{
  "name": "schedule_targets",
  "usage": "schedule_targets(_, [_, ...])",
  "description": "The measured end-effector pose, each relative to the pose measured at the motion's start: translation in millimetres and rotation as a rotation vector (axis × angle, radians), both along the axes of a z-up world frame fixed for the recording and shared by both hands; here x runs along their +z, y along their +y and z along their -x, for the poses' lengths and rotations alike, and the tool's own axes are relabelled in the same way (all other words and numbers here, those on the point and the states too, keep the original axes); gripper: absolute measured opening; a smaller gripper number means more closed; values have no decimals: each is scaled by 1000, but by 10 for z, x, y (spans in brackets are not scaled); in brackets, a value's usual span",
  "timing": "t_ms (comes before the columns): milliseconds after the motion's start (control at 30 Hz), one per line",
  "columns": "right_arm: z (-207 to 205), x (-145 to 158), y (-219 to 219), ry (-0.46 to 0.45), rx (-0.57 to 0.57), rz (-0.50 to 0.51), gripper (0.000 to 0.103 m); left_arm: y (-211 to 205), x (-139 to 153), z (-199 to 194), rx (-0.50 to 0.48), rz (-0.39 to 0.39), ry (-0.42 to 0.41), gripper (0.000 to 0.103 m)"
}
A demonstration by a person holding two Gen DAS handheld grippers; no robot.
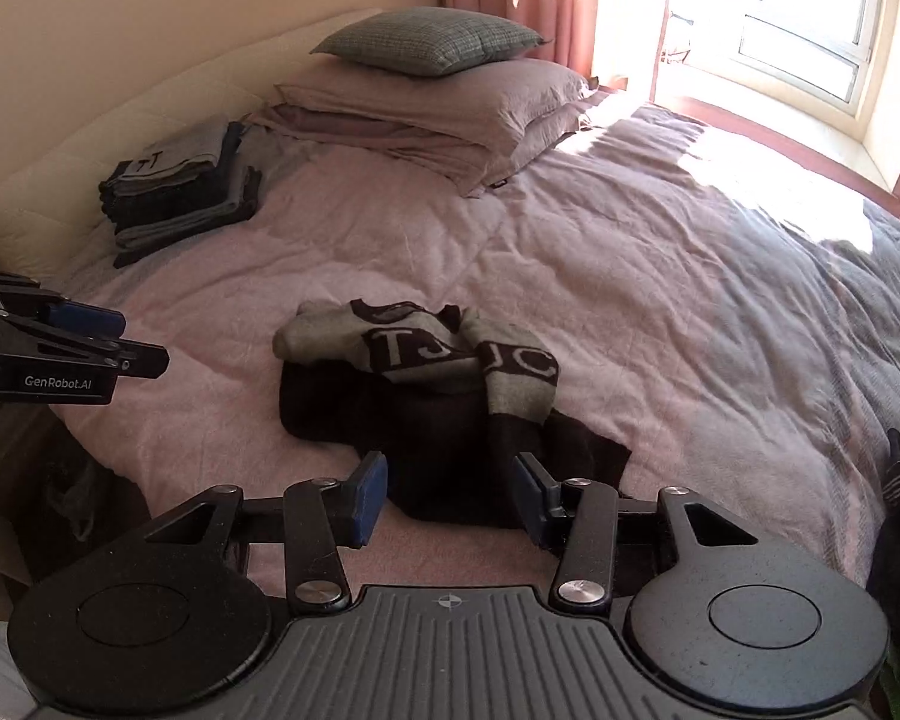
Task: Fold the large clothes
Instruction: 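Move both grippers toward the crumpled TJC sweater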
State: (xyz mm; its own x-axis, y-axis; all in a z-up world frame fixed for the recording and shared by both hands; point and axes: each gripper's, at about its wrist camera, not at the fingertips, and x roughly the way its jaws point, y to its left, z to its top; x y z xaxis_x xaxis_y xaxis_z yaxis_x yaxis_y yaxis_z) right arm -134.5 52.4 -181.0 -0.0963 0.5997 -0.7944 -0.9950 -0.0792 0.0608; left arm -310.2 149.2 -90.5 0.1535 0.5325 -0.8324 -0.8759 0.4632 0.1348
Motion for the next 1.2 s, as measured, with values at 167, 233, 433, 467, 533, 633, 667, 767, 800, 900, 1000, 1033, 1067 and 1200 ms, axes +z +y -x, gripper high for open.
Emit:
schedule_targets(167, [-60, -51, -183, 5, 22, 10, 43, -248, 2, -40, 23, -8, 7, 44])
schedule_targets(233, [-69, -64, -250, 8, 35, 10, 43, -337, -2, -58, 34, -8, 14, 44])
schedule_targets(433, [-79, -104, -376, 16, 69, 8, 43, -581, 24, -73, 63, -12, 16, 46])
schedule_targets(467, [-79, -108, -388, 17, 75, 7, 43, -605, 25, -74, 66, -14, 17, 47])
schedule_targets(533, [-86, -124, -403, 15, 81, 7, 43, -648, 17, -78, 74, -15, 23, 48])
schedule_targets(633, [-123, -150, -407, 23, 75, 10, 43, -659, -13, -76, 81, -13, 27, 49])
schedule_targets(667, [-143, -159, -402, 24, 69, 8, 43, -649, -22, -73, 83, -17, 26, 50])
schedule_targets(767, [-230, -202, -346, 13, 29, 7, 43, -589, -68, -38, 85, -34, 12, 54])
schedule_targets(800, [-269, -224, -315, 8, 9, 5, 43, -555, -93, -13, 87, -45, 7, 54])
schedule_targets(900, [-401, -292, -231, -2, -50, 6, 43, -400, -197, 99, 99, -57, -2, 54])
schedule_targets(1000, [-506, -375, -117, -4, -102, 12, 43, -136, -344, 230, 120, -48, 2, 54])
schedule_targets(1033, [-533, -413, -66, -4, -120, 16, 43, -40, -398, 273, 125, -44, -1, 54])
schedule_targets(1067, [-550, -449, -17, -4, -133, 19, 43, 82, -466, 321, 127, -35, -3, 54])
schedule_targets(1200, [-549, -636, 259, -9, -189, 51, 44, 499, -725, 443, 73, -14, -16, 54])
